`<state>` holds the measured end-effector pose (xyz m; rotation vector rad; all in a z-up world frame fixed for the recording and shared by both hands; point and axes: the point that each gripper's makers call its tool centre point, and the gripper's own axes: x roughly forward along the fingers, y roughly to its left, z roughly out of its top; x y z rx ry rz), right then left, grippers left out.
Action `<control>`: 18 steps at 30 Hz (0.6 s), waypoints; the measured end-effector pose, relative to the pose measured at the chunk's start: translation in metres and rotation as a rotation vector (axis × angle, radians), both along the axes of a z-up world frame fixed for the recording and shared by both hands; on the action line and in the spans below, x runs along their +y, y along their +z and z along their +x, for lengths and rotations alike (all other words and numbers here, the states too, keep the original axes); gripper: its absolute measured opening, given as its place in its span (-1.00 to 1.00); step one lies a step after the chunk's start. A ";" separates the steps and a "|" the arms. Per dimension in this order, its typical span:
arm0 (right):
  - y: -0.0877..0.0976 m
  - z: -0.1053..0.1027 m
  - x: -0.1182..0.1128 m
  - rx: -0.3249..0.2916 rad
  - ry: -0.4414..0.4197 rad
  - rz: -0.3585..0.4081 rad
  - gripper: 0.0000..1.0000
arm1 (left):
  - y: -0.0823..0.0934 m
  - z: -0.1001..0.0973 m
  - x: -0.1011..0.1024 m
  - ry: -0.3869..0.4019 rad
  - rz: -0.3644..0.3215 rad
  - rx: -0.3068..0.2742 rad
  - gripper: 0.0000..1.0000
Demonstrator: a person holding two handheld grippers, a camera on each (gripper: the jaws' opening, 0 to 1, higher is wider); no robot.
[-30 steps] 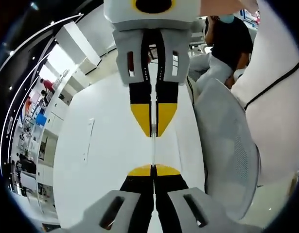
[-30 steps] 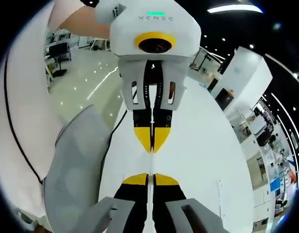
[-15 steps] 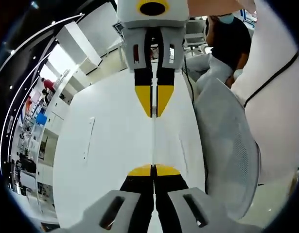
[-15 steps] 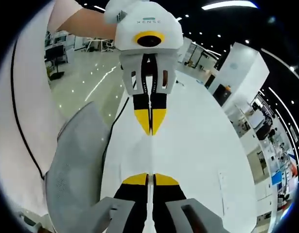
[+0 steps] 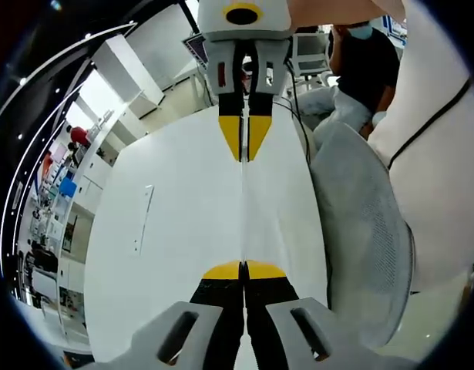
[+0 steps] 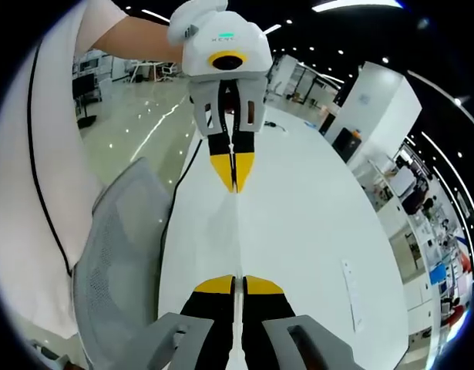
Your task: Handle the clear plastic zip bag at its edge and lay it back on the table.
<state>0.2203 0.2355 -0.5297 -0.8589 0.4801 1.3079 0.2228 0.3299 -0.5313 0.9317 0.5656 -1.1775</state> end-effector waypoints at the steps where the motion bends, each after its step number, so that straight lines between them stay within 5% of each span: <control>1: 0.000 0.000 -0.001 0.002 0.000 -0.001 -1.00 | 0.000 0.001 0.000 0.001 -0.001 -0.002 -1.00; 18: 0.000 0.003 -0.024 -0.002 -0.033 -0.018 -1.00 | 0.004 0.002 -0.004 -0.010 -0.004 -0.019 -1.00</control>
